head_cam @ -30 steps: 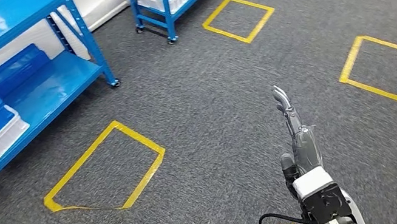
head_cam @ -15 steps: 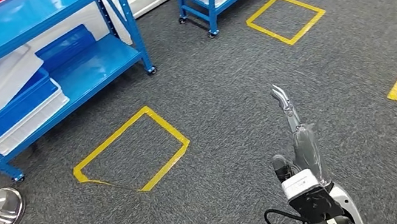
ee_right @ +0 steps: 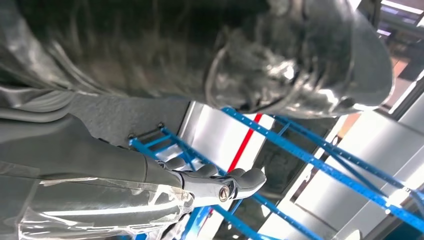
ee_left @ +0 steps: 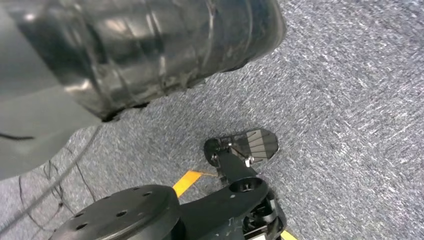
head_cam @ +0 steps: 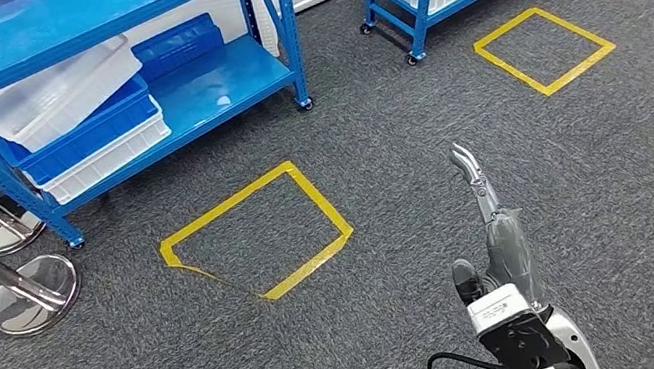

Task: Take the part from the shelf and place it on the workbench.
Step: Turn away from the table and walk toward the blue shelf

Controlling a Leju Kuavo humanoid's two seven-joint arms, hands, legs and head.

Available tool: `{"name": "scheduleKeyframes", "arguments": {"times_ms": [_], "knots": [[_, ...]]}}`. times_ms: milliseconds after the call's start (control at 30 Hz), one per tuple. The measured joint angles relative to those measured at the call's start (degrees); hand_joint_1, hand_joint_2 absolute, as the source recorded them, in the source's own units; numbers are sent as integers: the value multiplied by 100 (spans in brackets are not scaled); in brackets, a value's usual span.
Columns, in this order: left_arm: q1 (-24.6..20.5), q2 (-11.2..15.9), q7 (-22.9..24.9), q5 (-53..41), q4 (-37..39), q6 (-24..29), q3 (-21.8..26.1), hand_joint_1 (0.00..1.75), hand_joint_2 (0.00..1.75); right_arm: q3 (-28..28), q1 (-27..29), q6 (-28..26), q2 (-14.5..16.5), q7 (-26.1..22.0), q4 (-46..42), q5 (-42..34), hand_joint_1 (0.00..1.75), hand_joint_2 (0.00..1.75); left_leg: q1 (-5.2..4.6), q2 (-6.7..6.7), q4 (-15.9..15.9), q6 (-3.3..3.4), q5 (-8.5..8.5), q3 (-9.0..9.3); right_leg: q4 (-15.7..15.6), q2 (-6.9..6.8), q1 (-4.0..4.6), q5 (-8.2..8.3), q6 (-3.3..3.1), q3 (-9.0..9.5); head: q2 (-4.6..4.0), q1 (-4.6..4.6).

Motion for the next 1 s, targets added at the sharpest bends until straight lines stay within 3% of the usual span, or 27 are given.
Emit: {"name": "scheduleKeyframes", "arguments": {"times_ms": [33, 100, 200, 300, 667, 767, 867, 900, 933, 967, 1000], "knots": [[-1, -1, 10, 5, 0, 7, -1, 0, 0, 0, -3, -1, 0, -10, 1, -5, 0, 0, 2, -43, 20, -11, -14, 5, -360, 11, -3, 248, -11, 136, 0, 0], [-10, -3, 30, 19, 0, 31, -2, 0, 0, 0, -14, -8, 1, -54, 5, -44, 0, 0, -7, -106, 72, -51, -47, -8, -1021, 67, -2, 535, -43, 408, 0, -3], [-32, -2, 70, 52, 0, 97, -2, 0, 0, 0, -24, -26, 3, -121, 11, -114, 0, 0, -20, -138, 108, -82, -63, -45, -1267, 111, 12, 576, -84, 501, 0, -11], [-63, 1, 109, 74, 0, 142, -2, 0, 0, -1, -41, -18, 4, -163, 14, -148, 0, 0, -16, -127, 87, -44, -59, -31, -1279, 117, 25, 580, -99, 505, 0, -11], [-212, 11, 210, 145, 0, 175, -2, 0, 0, 0, -141, 34, 26, -196, 123, -175, 0, 0, -29, -126, 49, -36, -54, -20, -1304, 118, 13, 588, -109, 510, 0, -13], [-233, 2, 215, 145, -2, 175, -2, 0, 0, -1, -166, 32, 26, -204, 135, -157, 0, 0, 37, -100, -168, -29, 17, 119, -1181, 99, 27, 493, -53, 476, 0, 4], [-248, -2, 230, 152, -1, 181, -3, 0, 0, 0, -193, 32, 34, -205, 168, -124, 0, 0, 65, -74, -250, -22, 26, 192, -298, 90, -15, 58, 32, 38, 0, 36], [-251, -2, 240, 160, -1, 187, -4, 0, 0, 0, -194, 32, 38, -205, 185, -119, 0, 0, 70, -70, -246, -28, 17, 195, -32, 89, -47, -15, 63, -113, 0, 38], [-252, -2, 249, 167, -1, 193, -4, 0, 0, 0, -192, 32, 38, -204, 203, -118, 0, 0, 80, -71, -236, -43, 2, 199, 94, 89, -79, 0, 96, -199, 0, 37], [-254, -2, 256, 172, -1, 198, -4, 0, 0, 0, -193, 33, 39, -204, 218, -119, 0, 0, 99, -78, -216, -69, -22, 205, -17, 88, -112, 137, 134, -164, 0, 37], [-256, -2, 261, 175, 0, 199, -4, 0, 0, 0, -197, 33, 39, -205, 231, -119, 0, 0, 127, -88, -178, -105, -55, 211, -318, 89, -146, 347, 175, -28, 0, 38]]}}
